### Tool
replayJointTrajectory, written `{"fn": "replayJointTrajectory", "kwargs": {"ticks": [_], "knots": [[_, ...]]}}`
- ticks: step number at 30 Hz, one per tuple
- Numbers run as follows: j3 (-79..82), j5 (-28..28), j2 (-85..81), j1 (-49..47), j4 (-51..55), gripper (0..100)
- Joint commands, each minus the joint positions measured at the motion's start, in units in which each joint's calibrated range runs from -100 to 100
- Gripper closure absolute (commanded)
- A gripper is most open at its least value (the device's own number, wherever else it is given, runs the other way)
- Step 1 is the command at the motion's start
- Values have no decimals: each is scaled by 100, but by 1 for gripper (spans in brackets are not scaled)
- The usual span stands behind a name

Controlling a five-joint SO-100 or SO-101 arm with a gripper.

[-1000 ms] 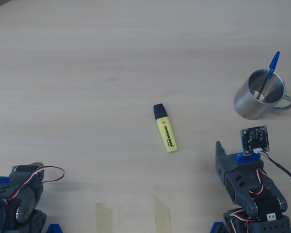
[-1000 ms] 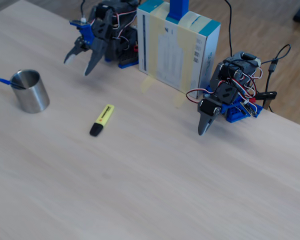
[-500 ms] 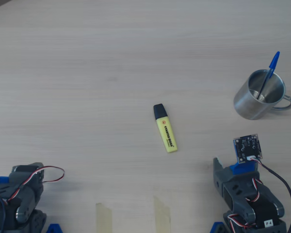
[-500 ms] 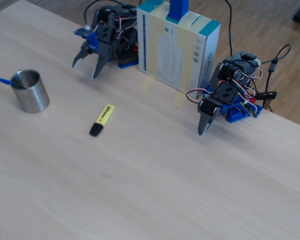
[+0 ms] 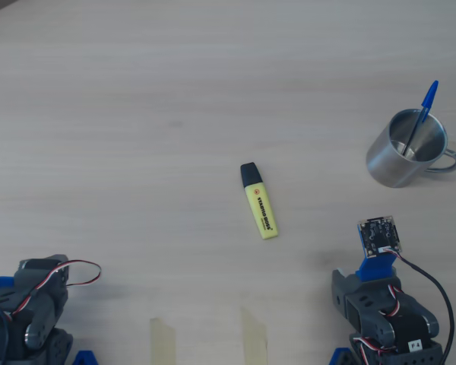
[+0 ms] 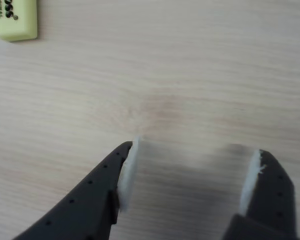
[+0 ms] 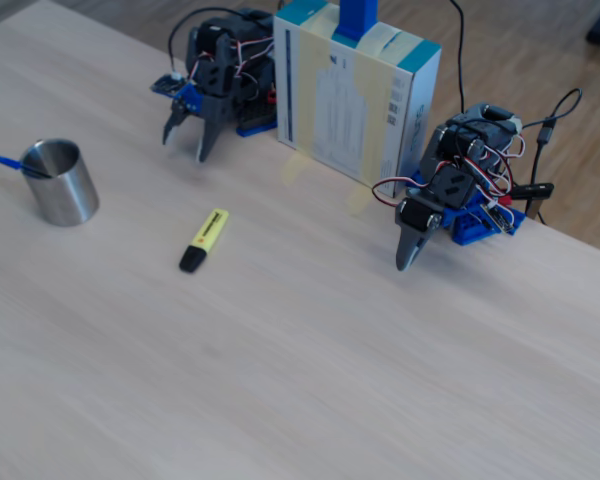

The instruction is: Grab the blue pen and put it in the silver cup.

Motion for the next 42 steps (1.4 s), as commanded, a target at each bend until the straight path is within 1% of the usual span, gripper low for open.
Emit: {"fn": "replayJointTrajectory", "kwargs": {"ticks": [1,12,42], "knots": [[99,-46,8,7,150,75],[99,-20,17,7,150,98],[99,-25,66,-36,150,98]]}}
